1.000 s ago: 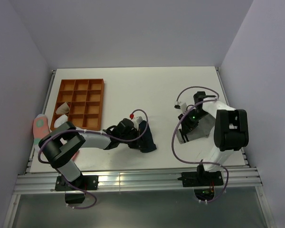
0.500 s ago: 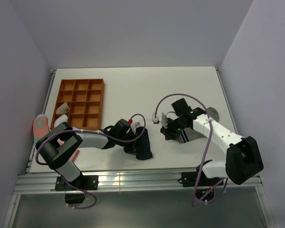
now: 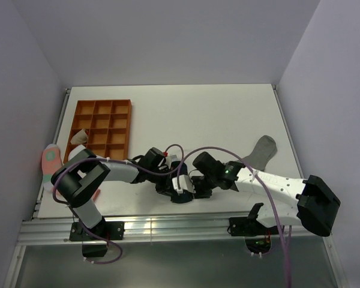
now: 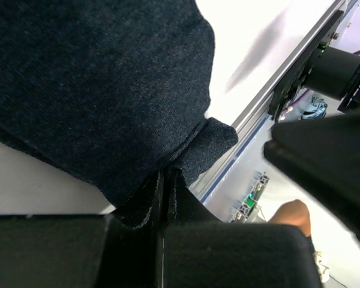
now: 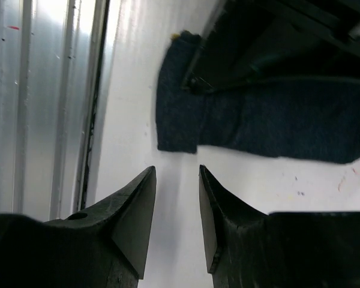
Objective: Roll the socks
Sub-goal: Roll the sock at the center of the board.
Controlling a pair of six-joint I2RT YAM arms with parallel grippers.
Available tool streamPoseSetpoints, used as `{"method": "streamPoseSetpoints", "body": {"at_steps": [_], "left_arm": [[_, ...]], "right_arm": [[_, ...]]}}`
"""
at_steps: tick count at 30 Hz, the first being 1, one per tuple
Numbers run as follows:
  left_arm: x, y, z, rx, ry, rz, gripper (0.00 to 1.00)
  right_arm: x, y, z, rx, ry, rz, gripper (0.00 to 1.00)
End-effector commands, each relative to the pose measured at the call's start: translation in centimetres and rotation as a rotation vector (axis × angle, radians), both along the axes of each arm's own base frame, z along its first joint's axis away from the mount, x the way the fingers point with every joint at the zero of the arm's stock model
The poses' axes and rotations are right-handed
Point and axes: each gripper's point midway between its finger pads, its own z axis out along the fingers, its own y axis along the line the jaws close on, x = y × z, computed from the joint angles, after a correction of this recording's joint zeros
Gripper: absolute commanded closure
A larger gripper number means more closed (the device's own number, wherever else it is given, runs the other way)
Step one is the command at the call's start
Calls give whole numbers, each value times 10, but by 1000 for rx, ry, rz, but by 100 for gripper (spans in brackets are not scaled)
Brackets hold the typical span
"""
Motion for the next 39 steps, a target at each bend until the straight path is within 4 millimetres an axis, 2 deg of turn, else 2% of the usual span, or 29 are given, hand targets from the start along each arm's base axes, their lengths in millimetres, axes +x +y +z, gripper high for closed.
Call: {"method": "streamPoseSetpoints", "body": {"at_steps": [1, 11, 17, 30, 36, 39], "left_arm": [[-28, 50, -50, 264, 93, -8, 100], [-26, 51, -51, 252, 103, -6, 100], [-26, 54, -54, 253, 101, -3, 100], [-23, 55, -50, 235, 94, -14, 100], [-24, 53, -47, 211, 104, -13, 100], [-25, 52, -47, 202, 105, -15, 100]], "right_arm": [[-2, 21, 6, 61, -80, 15, 58], [-19, 41, -6, 61, -113, 67, 58], [-25, 46, -13, 25, -106, 89, 58], [-9, 57, -27, -49, -146, 11, 57], [-4, 55, -34, -88, -155, -8, 50], [-2, 54, -38, -108, -158, -13, 53]]}}
